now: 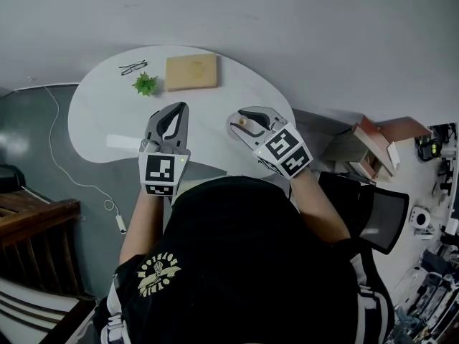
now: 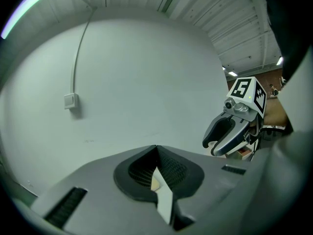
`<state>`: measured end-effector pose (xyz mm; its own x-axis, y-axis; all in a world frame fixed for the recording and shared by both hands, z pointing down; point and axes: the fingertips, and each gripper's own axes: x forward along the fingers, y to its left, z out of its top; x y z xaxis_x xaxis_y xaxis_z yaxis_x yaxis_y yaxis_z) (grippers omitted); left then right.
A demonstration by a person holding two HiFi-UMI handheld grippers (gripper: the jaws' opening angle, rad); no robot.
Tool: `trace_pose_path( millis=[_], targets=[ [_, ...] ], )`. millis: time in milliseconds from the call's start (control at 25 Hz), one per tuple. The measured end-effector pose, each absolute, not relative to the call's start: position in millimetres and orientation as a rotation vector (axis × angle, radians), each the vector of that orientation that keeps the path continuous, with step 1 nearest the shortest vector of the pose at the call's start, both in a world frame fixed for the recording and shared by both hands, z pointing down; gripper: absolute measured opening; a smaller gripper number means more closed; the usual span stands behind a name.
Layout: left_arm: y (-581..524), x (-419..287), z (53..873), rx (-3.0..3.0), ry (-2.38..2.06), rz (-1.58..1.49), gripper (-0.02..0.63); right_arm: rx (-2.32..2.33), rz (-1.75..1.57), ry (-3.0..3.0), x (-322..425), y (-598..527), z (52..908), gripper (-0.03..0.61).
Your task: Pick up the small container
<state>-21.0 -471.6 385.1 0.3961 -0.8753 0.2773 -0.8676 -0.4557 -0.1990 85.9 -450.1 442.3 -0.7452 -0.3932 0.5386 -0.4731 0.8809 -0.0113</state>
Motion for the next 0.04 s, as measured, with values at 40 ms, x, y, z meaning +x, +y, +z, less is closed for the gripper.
trace_pose_path(
  millis=[40],
  targets=[
    [-472.0, -20.5, 387.3, -2.603, 1.631, -0.545, 0.020, 0.624, 0.197, -2.511, 86.8, -451.4, 445.1, 0.156]
  ],
)
